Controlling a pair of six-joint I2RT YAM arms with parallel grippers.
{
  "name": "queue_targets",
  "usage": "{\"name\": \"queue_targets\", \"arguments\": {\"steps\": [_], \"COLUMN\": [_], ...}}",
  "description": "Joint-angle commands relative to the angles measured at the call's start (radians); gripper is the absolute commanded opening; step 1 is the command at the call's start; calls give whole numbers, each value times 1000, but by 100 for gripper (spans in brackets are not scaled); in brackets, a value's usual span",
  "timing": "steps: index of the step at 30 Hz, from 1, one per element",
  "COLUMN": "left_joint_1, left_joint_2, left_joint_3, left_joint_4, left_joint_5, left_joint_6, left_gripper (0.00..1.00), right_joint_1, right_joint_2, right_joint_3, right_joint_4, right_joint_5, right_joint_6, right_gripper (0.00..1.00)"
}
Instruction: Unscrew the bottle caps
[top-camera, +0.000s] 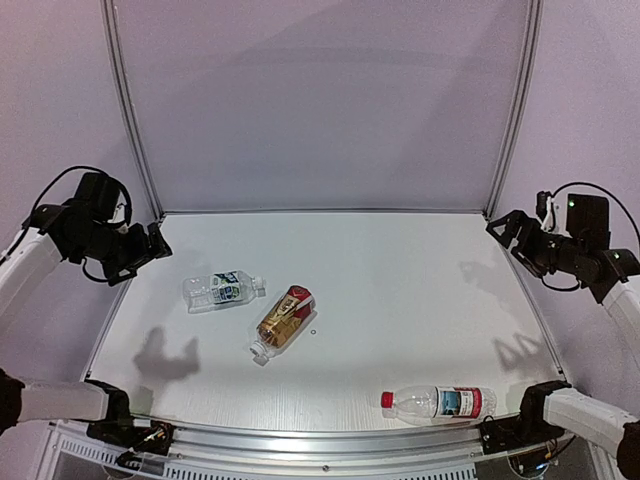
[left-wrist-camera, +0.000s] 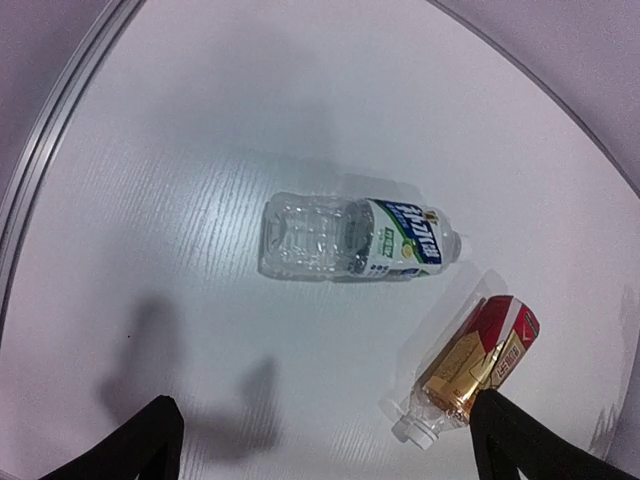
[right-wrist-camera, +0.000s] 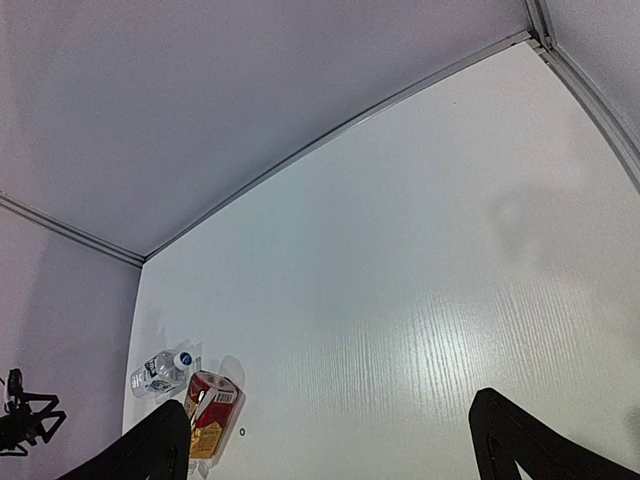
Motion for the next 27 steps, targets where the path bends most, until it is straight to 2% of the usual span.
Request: {"name": "queue_targets", "arguments": {"steps": [1,5,9,12,17,21,23,27], "left_joint_1": [-88,-179,-292,-370,-475,-557,-580,-616], "left_joint_2": [-46,-51,-38,-23,10,54,80,99], "left_joint_3": [1,15,40,66,100,125,129,125], "left_joint_4": [-42,-63,-74,-76,-30,-2,10,41], "left_joint_5": [-24,-52,-88,-111,-85,-87,-94,-102], "left_joint_6": [25,27,41,50,94,127,128,118], "left_gripper": [98,98,99,99,99,99,99,99], "right_joint_1": [-7,-7,2,51,348,559,644,766], "right_joint_2": [-13,40,76,122,213,285,313,372], "right_joint_3": [1,34,60,109,193,200,186,177], "right_joint_4": [-136,-286,-359,-439,-584,-617,-608,-537], "right_joint_5": [14,-53,-162,-188,-12,94,112,36], "right_joint_6": [1,-100,-187,-243,-317,-323,-344,-381], "right_gripper": [99,99,99,99,99,99,99,99]}}
